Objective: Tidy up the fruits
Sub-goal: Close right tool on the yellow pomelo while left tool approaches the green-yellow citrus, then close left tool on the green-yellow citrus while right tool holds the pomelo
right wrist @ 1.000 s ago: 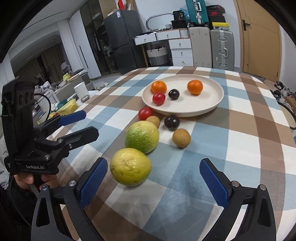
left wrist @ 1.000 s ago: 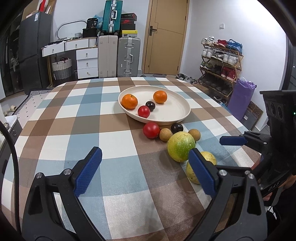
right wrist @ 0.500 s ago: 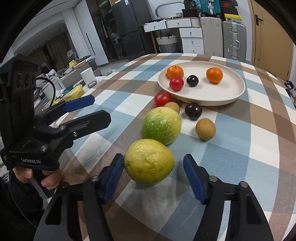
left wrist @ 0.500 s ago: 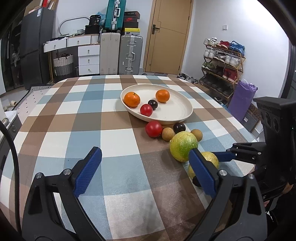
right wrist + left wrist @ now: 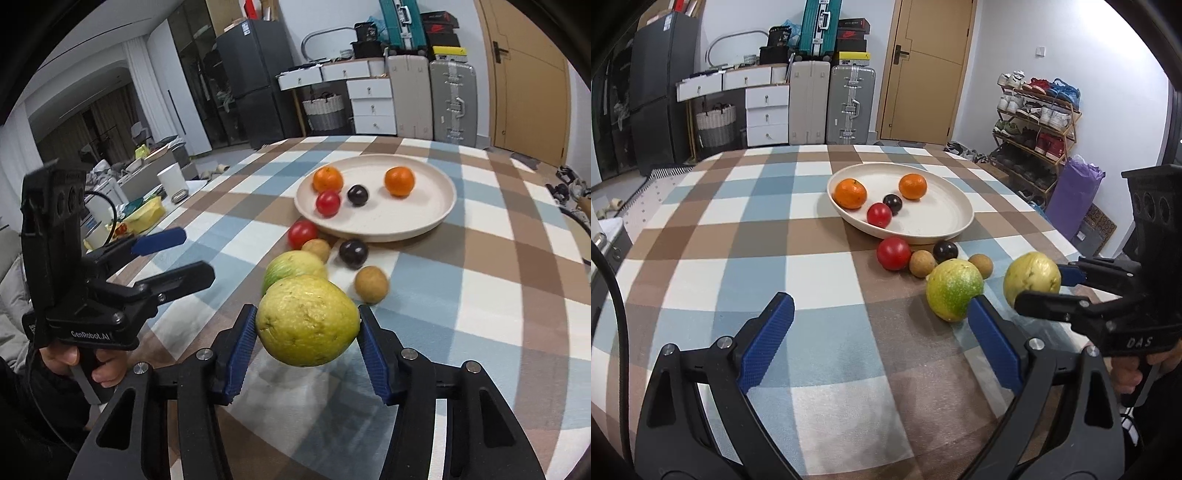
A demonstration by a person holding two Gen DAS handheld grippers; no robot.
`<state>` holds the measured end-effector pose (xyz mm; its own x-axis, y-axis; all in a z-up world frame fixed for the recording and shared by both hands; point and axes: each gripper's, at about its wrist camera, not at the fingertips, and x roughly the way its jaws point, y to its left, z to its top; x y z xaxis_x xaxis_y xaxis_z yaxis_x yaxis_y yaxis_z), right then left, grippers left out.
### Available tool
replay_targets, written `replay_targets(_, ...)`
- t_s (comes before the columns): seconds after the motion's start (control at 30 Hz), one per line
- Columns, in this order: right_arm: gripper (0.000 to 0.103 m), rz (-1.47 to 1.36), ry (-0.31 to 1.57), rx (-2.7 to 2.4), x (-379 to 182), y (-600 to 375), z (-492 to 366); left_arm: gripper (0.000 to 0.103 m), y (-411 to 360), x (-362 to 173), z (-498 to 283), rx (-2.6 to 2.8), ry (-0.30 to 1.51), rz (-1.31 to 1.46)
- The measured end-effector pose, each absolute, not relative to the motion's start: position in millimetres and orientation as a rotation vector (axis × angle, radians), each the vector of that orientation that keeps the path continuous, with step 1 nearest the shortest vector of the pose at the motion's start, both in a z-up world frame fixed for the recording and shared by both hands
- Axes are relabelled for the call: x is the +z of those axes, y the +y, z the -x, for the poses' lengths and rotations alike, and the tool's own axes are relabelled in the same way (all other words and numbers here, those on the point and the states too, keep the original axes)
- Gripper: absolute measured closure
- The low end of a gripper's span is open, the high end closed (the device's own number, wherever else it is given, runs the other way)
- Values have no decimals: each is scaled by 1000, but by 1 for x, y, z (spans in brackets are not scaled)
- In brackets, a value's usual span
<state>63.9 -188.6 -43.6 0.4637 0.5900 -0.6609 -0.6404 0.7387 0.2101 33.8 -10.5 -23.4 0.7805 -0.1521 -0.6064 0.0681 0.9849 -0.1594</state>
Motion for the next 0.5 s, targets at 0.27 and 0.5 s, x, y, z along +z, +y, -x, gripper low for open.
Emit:
replay_targets(0.27, 48, 50, 799, 683, -48, -203, -78, 6, -31, -29, -51, -137, 717, 109)
replay_targets(0.5, 48, 40, 788, 664, -45, -211, -80, 6, -47, -40, -81, -144, 793, 146)
